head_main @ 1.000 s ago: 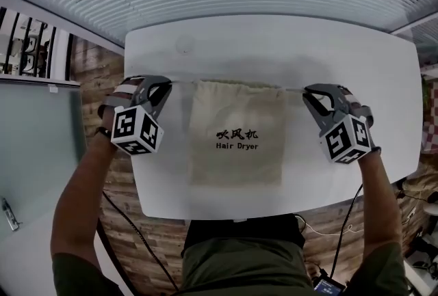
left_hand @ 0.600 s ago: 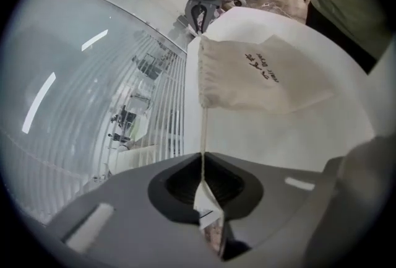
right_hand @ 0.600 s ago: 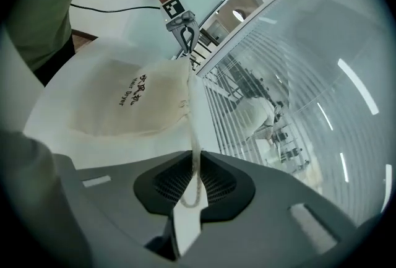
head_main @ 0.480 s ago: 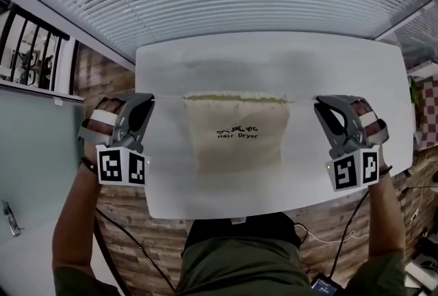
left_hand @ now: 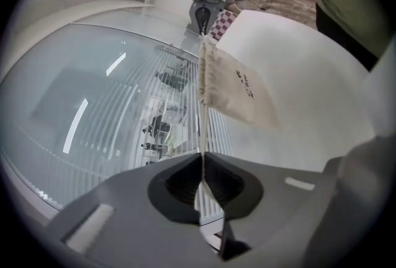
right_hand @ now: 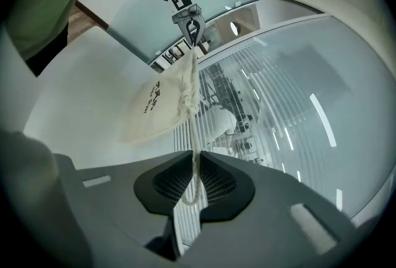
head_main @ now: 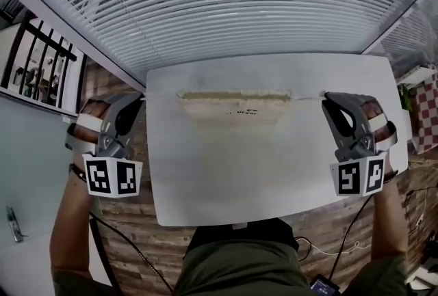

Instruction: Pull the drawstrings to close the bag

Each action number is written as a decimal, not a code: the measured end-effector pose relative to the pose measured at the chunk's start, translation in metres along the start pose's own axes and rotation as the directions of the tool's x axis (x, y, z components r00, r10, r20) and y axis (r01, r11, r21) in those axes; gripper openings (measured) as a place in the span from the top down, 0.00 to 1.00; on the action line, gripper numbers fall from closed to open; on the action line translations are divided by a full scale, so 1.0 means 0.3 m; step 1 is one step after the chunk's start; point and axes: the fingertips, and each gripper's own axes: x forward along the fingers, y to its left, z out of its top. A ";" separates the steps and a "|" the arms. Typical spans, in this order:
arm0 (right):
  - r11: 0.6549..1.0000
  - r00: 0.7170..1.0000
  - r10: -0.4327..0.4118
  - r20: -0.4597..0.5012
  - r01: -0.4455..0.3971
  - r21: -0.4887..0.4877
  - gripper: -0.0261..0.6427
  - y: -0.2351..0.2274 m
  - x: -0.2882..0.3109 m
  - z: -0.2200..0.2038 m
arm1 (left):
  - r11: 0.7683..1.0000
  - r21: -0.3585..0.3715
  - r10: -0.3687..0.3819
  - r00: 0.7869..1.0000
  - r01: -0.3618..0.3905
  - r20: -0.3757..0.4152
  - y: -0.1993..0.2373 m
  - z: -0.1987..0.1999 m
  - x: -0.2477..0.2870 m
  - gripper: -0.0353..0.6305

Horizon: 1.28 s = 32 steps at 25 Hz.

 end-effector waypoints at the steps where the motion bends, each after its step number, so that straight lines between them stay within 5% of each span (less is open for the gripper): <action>1: 1.000 1.000 -0.015 -0.001 0.015 -0.007 0.89 -0.020 -0.008 0.005 | 1.000 0.002 0.011 1.000 -0.011 -0.002 0.020 -0.001 -0.011 0.92; 19: 0.985 0.987 -0.161 -0.025 0.159 -0.072 0.89 -0.240 -0.136 0.063 | 0.989 0.005 0.149 0.989 -0.149 -0.017 0.245 -0.019 -0.187 0.92; 32: 0.974 0.967 -0.228 -0.112 0.225 -0.040 0.89 -0.312 -0.238 -0.070 | 0.980 -0.030 0.194 0.978 -0.197 -0.081 0.317 -0.107 -0.271 0.92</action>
